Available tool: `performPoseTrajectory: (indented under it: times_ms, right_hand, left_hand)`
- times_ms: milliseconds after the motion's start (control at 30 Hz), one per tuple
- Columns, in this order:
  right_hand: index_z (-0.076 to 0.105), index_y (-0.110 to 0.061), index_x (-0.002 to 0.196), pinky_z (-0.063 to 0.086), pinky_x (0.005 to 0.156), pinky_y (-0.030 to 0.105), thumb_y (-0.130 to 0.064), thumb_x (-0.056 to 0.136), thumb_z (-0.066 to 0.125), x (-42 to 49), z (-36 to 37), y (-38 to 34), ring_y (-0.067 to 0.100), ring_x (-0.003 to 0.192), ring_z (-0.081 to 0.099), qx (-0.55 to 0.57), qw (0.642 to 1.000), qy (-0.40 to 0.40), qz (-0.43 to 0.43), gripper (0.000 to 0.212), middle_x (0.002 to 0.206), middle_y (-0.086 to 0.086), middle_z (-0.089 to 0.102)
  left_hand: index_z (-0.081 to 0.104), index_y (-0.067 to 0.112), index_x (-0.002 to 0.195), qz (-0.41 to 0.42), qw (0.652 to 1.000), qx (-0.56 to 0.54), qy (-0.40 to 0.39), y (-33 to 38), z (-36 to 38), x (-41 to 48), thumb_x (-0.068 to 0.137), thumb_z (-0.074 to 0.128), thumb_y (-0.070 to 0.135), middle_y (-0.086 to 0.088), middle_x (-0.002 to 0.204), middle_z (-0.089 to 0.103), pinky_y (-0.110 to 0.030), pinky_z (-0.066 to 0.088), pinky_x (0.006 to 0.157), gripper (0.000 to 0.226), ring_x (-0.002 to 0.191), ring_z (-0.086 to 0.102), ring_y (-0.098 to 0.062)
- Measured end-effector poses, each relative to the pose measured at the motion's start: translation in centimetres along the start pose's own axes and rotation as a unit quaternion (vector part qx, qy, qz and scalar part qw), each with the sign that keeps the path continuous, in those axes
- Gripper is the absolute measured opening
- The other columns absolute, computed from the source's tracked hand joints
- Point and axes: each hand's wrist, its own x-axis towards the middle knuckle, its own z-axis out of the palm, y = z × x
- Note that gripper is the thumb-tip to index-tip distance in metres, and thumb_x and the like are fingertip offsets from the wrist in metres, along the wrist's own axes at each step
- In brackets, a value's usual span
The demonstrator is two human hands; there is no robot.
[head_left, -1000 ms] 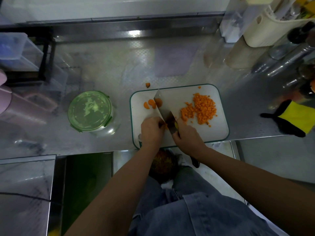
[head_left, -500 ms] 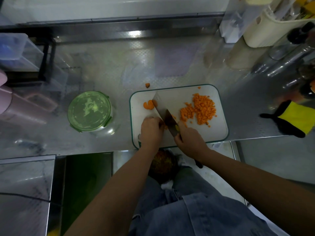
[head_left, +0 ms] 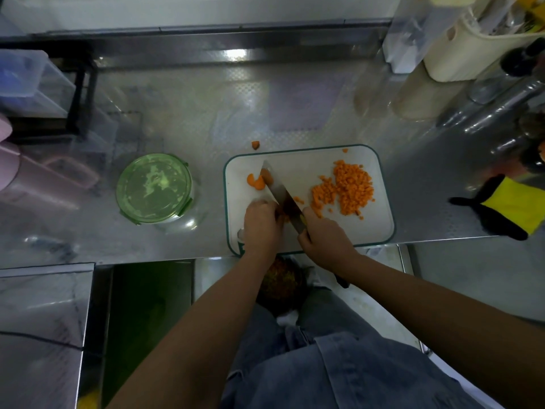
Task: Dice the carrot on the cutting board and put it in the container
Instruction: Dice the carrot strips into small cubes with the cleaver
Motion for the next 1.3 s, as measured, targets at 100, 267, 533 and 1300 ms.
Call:
performPoseTrajectory:
  times_ms: [100, 267, 533, 1300]
  right_hand:
    - [0.041, -0.007, 0.128, 0.022, 0.045, 0.028, -0.012, 0.09, 0.05, 0.7, 0.2, -0.3, 0.014, 0.051, 0.035, 0.002, 1.0, 0.005, -0.001, 0.039, 0.066, 0.0, 0.043]
    - [0.037, -0.008, 0.138, 0.03, 0.053, 0.029, -0.012, 0.091, 0.05, 0.6, 0.6, -0.4, 0.019, 0.06, 0.046, 0.035, 0.998, 0.048, 0.023, 0.049, 0.076, 0.007, 0.055]
    - [0.044, -0.002, 0.12, 0.037, 0.049, 0.035, -0.013, 0.091, 0.049, 1.1, -0.2, 0.2, 0.025, 0.054, 0.049, 0.035, 0.996, 0.069, 0.036, 0.031, 0.067, 0.008, 0.053]
    - [0.037, -0.004, 0.137, 0.032, 0.054, 0.031, -0.013, 0.093, 0.047, 0.6, 1.1, -0.7, 0.022, 0.06, 0.05, 0.081, 0.991, 0.083, 0.064, 0.046, 0.074, 0.005, 0.053]
  left_hand:
    - [0.069, 0.002, 0.079, -0.003, 1.0, -0.009, 0.003, 0.0, 0.0, 0.0, 0.086, 0.061, 0.012, -0.017, 0.08, 0.062, -0.028, 0.028, 0.065, 0.014, 0.079, 0.055, -0.03]
    - [0.073, 0.006, 0.084, 0.007, 1.0, -0.001, -0.02, 0.0, 0.6, 0.0, 0.085, 0.063, 0.015, -0.015, 0.085, 0.063, -0.032, 0.036, 0.068, 0.014, 0.082, 0.055, -0.028]
    - [0.072, 0.012, 0.084, -0.011, 1.0, -0.008, -0.022, 0.4, 1.1, 0.6, 0.083, 0.066, 0.019, -0.008, 0.085, 0.069, -0.036, 0.045, 0.074, 0.01, 0.087, 0.059, -0.025]
    - [0.069, 0.008, 0.083, 0.008, 0.998, 0.062, -0.021, 0.4, 1.1, 0.5, 0.088, 0.058, 0.022, -0.012, 0.086, 0.062, -0.033, 0.034, 0.067, 0.018, 0.091, 0.053, -0.027]
